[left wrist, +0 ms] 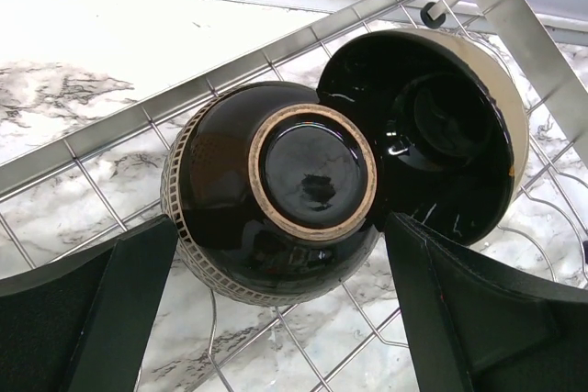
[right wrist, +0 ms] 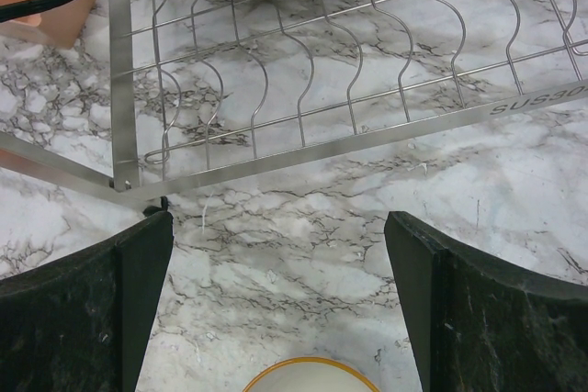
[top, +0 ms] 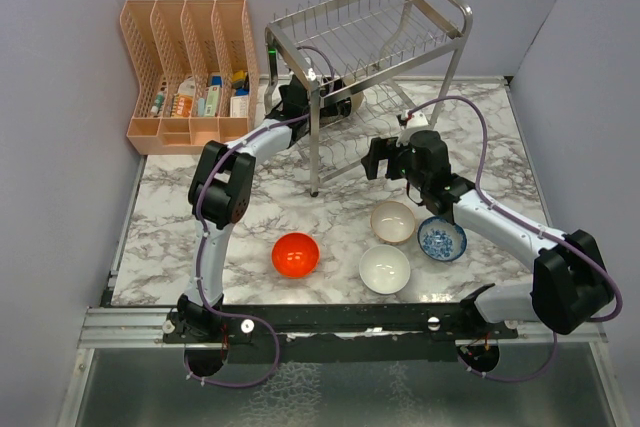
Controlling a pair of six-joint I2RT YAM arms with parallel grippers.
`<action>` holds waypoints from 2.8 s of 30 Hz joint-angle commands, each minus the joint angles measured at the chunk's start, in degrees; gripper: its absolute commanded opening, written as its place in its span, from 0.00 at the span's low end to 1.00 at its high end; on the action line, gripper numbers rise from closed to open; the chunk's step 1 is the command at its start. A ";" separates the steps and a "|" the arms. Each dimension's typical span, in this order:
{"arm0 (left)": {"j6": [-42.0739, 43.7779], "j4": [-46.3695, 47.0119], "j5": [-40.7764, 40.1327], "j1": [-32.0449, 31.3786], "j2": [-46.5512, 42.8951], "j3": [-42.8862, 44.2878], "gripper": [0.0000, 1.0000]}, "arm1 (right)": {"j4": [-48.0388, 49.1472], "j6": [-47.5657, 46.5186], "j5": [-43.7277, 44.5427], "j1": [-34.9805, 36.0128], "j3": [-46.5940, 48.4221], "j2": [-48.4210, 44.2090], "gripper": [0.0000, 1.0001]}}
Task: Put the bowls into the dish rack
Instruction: Adjust the bowl in the dish rack.
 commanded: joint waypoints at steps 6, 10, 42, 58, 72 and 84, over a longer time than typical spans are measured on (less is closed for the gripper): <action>0.97 1.63 -0.47 -0.45 -2.28 -0.32 0.99 | 1.59 -0.74 1.40 -0.33 -0.86 -2.48 0.98; 2.04 3.36 3.47 -0.49 -2.35 -0.10 0.99 | 1.74 -0.78 1.56 -0.34 -1.01 -2.63 0.98; 4.79 6.22 5.54 1.31 -14.10 -17.96 0.99 | 0.35 -1.13 0.95 -0.33 -0.06 -2.08 0.98; 1.19 0.00 11.37 2.76 -26.43 -29.73 0.99 | -3.87 -1.37 0.41 -0.36 1.62 -2.16 0.98; -3.69 -5.50 9.59 5.39 -37.81 -38.93 0.99 | -3.38 -2.35 -1.99 -0.32 4.17 0.03 0.96; -3.94 -12.30 7.79 8.48 -54.99 -46.59 0.99 | 4.91 5.07 -4.50 -0.32 10.07 10.62 0.91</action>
